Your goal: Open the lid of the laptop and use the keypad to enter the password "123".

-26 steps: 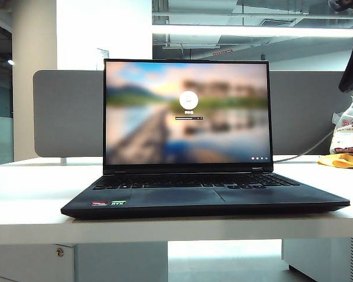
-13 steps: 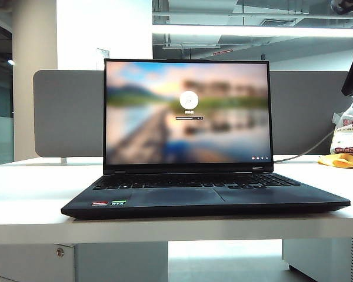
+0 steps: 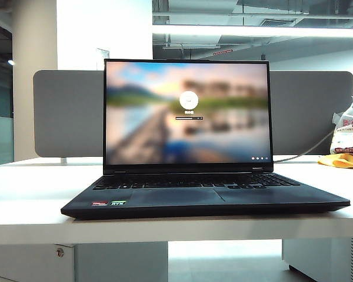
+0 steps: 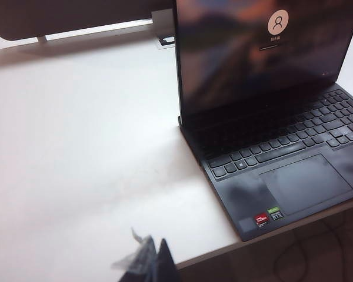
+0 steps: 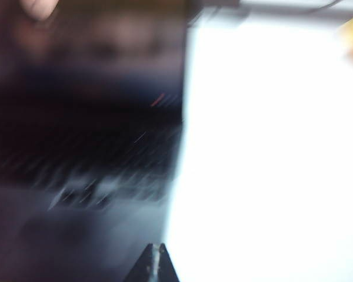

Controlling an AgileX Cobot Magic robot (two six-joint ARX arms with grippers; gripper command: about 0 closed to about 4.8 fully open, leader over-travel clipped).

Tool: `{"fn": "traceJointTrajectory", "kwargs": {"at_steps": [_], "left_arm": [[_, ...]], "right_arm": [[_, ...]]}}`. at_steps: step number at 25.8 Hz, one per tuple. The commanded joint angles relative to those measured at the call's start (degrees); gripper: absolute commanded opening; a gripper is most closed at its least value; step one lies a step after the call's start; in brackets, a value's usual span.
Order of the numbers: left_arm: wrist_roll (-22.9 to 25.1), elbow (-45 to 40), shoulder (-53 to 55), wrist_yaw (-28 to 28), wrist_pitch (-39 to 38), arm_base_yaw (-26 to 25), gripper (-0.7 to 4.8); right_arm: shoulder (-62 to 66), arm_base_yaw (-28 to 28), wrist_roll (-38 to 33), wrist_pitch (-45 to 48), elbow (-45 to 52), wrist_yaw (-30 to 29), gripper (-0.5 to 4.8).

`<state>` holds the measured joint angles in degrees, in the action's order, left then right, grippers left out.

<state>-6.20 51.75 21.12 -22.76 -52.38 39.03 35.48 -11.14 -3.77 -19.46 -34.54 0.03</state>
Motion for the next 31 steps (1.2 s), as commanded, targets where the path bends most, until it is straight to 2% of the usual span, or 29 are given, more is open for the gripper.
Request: {"fn": "traceJointTrajectory", "kwargs": {"at_steps": [1,5,11,31], "left_arm": [[0.0,0.1,0.0,-0.2,0.4,0.0,-0.03],[0.0,0.2,0.0,-0.2,0.4,0.0,-0.03],[0.0,0.2,0.0,-0.2,0.4,0.0,-0.03],[0.0,0.2,0.0,-0.2,0.4,0.0,-0.03]], "right_arm": [[-5.9,4.0,-2.3,7.6,5.7,1.1,-0.05],[-13.1,7.9,-2.3,14.7,13.8,1.1,-0.05],[-22.5,11.2,-2.3,17.9,22.8,1.0,-0.05],[-33.7,11.5,-2.7,18.0,33.5,0.9,-0.05]]}}
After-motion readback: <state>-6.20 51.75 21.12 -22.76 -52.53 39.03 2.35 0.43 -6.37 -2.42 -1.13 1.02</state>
